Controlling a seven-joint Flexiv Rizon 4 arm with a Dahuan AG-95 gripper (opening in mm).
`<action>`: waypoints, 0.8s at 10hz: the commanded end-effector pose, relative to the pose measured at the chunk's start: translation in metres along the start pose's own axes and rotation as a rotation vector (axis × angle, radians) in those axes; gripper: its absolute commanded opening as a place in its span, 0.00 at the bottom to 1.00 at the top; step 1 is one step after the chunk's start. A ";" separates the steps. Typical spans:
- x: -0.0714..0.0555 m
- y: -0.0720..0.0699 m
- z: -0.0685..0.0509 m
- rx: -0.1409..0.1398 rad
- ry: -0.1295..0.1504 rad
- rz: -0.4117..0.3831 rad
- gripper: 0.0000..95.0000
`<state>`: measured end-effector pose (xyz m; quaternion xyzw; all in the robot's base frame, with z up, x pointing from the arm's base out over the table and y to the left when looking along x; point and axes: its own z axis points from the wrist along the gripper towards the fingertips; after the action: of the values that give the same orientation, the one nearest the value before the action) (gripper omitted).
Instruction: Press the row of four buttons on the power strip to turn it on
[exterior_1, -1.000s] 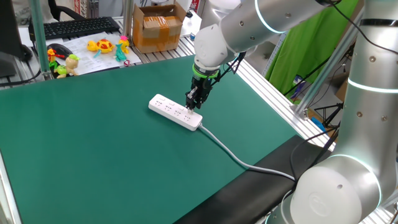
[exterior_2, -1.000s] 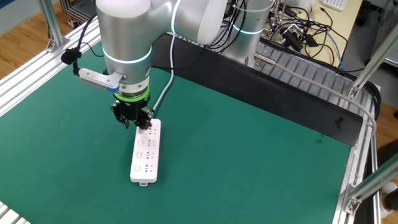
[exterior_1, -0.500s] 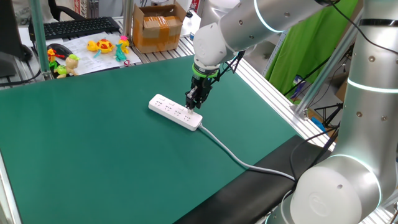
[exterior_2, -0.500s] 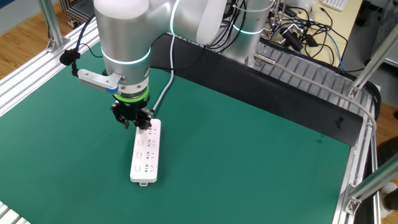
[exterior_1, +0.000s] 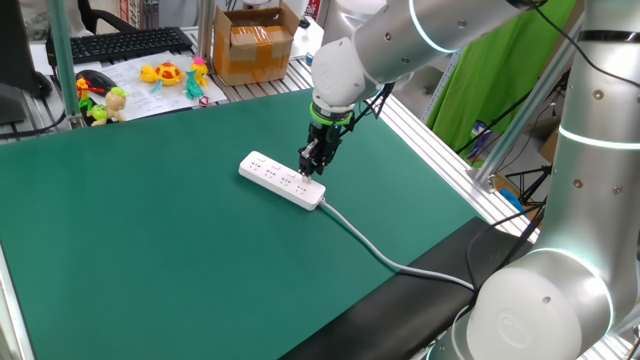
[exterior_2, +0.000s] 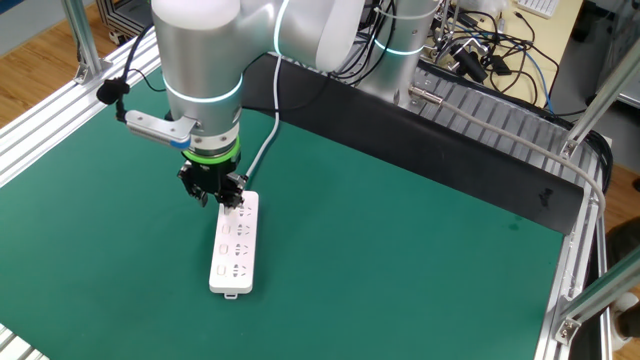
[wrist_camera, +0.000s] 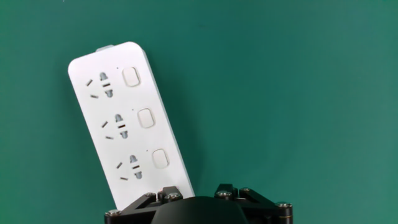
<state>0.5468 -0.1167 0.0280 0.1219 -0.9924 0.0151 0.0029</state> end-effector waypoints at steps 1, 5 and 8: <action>0.004 -0.001 -0.002 0.003 0.004 0.000 0.40; 0.011 0.000 0.008 -0.002 -0.002 0.000 0.40; 0.007 0.001 0.011 0.000 -0.006 0.000 0.40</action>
<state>0.5402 -0.1181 0.0295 0.1224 -0.9924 0.0138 0.0005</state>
